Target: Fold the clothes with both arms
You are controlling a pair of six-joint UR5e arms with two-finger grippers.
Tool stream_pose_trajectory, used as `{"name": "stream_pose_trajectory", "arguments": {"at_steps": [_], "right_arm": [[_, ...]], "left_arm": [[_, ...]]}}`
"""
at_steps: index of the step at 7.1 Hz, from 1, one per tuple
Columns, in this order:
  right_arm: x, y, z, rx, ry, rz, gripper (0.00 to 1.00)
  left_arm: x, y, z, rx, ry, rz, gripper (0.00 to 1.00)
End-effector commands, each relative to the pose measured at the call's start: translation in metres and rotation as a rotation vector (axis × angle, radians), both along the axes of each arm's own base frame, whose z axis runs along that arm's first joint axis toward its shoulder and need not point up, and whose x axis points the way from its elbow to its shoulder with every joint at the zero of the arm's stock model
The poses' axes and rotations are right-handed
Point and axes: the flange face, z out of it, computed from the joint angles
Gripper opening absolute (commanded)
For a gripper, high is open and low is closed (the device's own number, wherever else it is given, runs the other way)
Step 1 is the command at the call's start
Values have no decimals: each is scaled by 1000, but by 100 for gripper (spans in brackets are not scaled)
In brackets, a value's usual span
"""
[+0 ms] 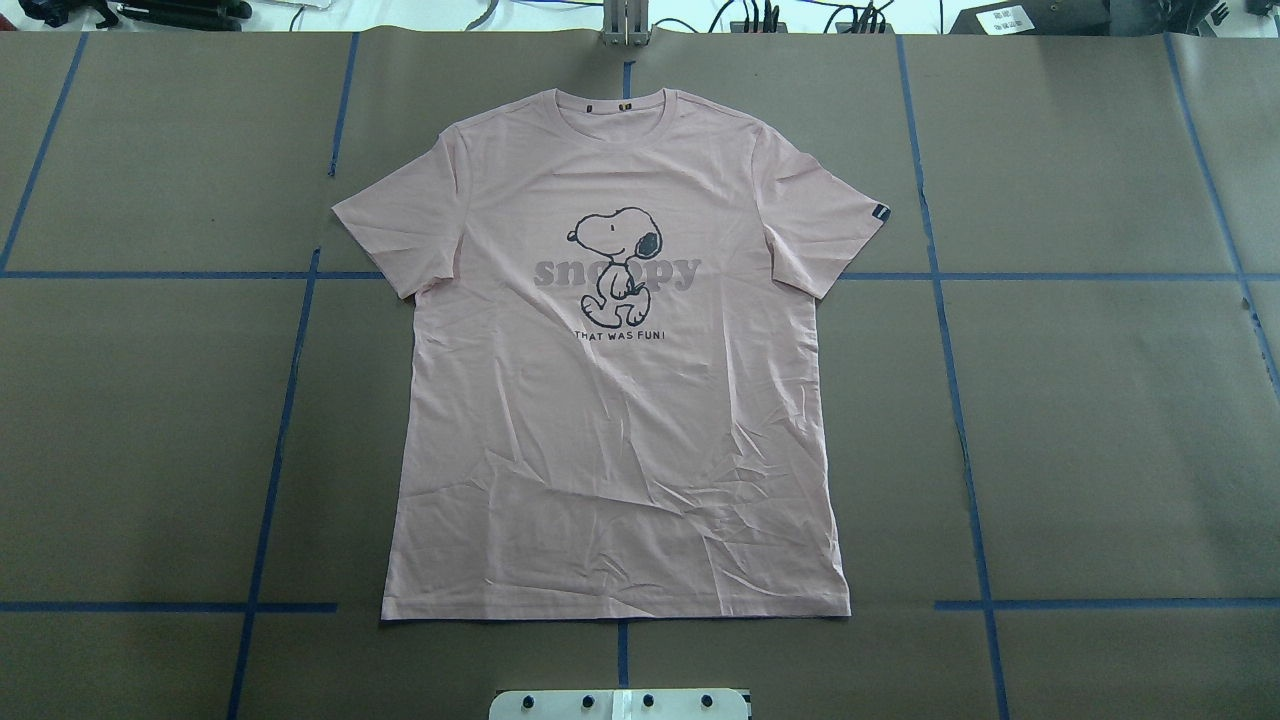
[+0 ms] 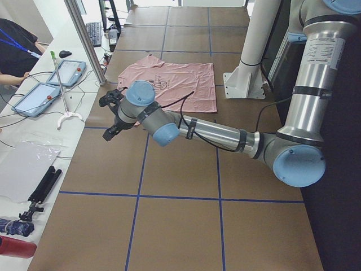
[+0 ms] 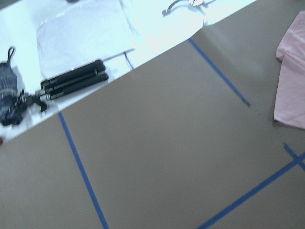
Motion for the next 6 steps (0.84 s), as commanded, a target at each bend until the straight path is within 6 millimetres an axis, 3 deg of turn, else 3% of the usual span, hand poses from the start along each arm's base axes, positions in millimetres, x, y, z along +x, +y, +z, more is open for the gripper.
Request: {"name": "stream_pose_trajectory", "arguments": {"at_steps": [1,2,3,4,6], "right_arm": [[-14,-42,-50,-60,-76,92,100],[-36,-64,-80,-44,-91,81,98],[-65,-85,-103,-85,-116,94,99],[-96,-102,-126,-131,-137,119,99],[-195,-123,-174,-201,-99,238,98]], "left_arm": [[39,-24,-55,19,97,-3,100],[119,-35,-91,16,139,91,100],[142,-50,-85,-62,161,46,100],[170,-54,-97,-140,210,20,100],[234,-46,-108,-181,225,-35,100]]}}
